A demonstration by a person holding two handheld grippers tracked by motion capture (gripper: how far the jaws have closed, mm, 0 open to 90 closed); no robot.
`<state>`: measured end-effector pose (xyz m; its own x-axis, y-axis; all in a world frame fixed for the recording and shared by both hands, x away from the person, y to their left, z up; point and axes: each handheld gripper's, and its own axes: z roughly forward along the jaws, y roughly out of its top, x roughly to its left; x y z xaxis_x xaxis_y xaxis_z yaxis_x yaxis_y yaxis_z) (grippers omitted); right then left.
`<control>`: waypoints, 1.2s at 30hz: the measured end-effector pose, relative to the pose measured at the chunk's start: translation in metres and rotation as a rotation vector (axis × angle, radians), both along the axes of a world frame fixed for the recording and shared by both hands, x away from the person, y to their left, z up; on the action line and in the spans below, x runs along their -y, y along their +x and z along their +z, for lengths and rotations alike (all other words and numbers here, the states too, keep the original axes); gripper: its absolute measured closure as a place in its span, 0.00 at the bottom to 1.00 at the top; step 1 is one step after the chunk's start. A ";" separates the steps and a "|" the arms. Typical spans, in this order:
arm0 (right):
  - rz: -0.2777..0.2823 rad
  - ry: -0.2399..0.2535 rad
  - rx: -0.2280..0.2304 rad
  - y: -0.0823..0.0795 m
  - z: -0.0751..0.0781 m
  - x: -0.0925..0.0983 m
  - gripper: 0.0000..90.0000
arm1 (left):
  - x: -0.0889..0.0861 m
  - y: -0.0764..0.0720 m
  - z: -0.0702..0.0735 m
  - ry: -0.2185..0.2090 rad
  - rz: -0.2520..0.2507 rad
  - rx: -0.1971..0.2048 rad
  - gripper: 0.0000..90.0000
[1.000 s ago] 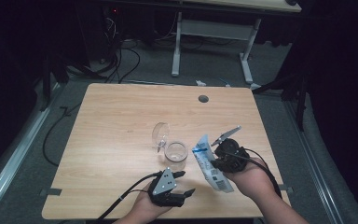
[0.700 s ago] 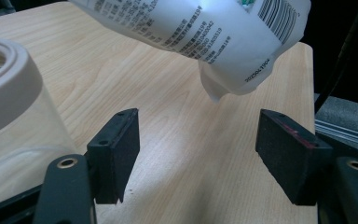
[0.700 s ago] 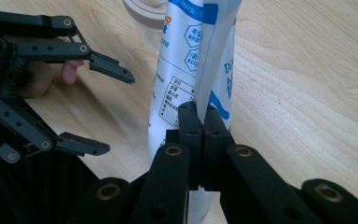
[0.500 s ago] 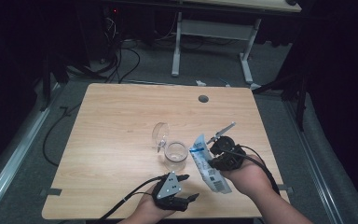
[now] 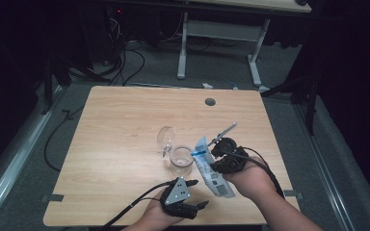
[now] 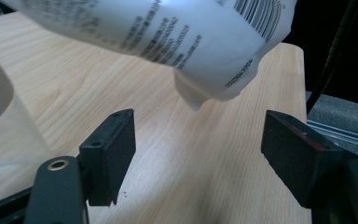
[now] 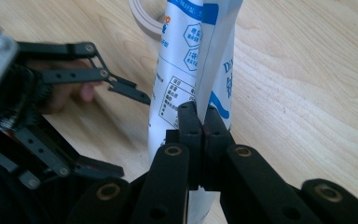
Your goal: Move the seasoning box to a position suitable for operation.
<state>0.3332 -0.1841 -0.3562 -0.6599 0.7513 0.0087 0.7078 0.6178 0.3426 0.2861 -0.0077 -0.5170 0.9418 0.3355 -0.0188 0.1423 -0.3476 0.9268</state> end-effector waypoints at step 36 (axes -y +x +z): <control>0.000 0.027 0.009 -0.001 0.010 -0.011 1.00 | 0.024 -0.007 0.011 -0.029 0.048 0.084 0.53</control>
<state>0.3323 -0.1728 -0.3459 -0.6598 0.7511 0.0229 0.7047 0.6078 0.3659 0.2789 -0.0315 -0.5060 0.9232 0.3812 0.0488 0.0800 -0.3149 0.9458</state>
